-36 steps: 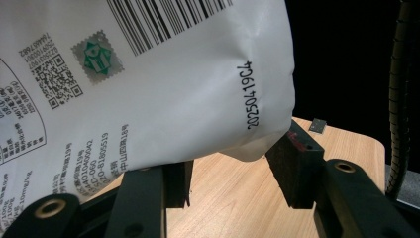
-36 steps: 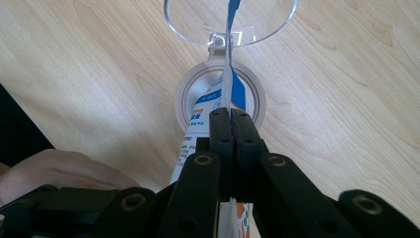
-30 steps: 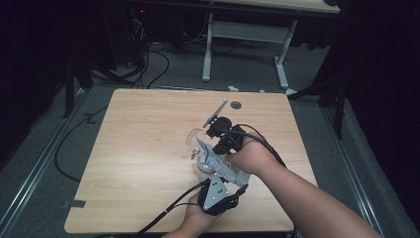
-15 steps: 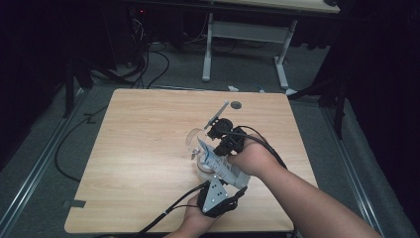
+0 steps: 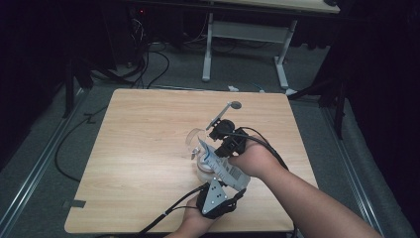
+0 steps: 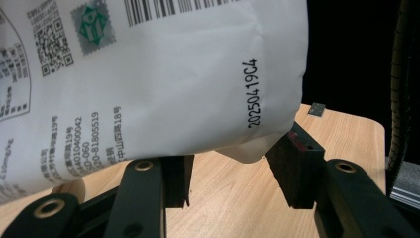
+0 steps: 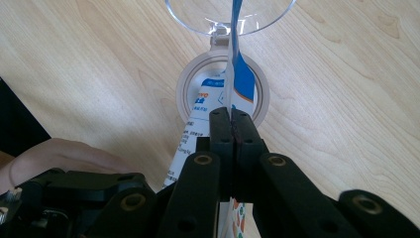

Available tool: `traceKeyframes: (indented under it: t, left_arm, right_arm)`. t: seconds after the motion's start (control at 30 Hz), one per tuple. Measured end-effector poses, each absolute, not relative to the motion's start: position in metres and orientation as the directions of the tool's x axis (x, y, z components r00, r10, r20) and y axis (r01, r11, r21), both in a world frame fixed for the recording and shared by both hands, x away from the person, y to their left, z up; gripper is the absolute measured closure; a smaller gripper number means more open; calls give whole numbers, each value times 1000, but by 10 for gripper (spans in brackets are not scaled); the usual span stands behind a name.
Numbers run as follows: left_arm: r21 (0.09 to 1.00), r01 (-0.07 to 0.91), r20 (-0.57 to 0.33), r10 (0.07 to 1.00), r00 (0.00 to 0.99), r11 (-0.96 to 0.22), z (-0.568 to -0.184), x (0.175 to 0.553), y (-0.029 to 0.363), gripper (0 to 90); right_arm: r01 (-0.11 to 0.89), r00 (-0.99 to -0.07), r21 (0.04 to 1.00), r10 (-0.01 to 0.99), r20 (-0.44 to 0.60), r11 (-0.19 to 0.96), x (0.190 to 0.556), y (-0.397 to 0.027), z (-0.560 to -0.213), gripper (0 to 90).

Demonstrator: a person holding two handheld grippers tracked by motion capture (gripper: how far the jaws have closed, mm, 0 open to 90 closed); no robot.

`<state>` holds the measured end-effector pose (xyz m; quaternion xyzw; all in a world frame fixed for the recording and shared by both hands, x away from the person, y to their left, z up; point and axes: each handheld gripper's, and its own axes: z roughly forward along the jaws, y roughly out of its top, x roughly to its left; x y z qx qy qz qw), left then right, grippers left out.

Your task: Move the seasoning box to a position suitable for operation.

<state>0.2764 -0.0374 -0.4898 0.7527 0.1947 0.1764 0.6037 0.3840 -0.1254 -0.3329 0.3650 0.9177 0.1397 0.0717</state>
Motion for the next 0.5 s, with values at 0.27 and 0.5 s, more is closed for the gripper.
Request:
traceKeyframes:
  t: [0.27,0.5]
  left_arm:
    - [975,83,33,506,862,-204,-494,276,-36,546]
    - [972,87,36,504,863,-219,-497,275,-35,547]
  right_arm:
    - [653,-723,303,691,-26,694,383,-126,-333,898]
    - [658,-719,300,695,-23,691,381,-128,-333,898]
